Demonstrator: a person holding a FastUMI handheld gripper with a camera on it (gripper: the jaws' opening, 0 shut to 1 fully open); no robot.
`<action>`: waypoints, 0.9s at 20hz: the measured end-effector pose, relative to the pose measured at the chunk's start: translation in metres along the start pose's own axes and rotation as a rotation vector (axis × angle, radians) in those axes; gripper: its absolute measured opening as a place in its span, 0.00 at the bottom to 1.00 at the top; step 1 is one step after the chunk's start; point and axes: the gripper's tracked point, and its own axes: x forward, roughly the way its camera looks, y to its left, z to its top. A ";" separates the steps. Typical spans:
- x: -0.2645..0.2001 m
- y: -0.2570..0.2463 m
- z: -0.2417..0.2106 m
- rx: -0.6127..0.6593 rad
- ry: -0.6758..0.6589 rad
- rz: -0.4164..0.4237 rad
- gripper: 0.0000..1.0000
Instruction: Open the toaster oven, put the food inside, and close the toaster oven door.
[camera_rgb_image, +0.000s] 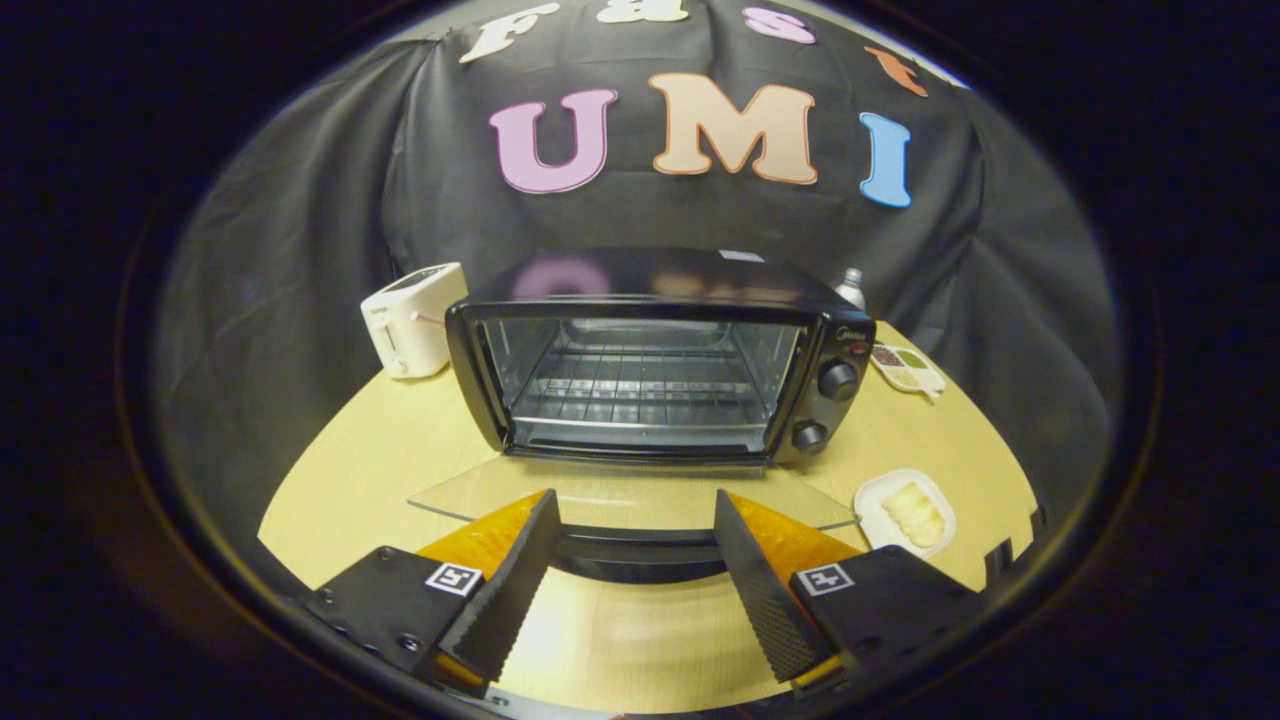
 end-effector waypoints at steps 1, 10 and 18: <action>-0.001 0.000 -0.005 -0.007 0.013 -0.001 0.98; 0.017 0.006 -0.047 -0.001 0.133 0.000 0.94; 0.016 0.006 -0.076 0.033 0.205 0.009 0.95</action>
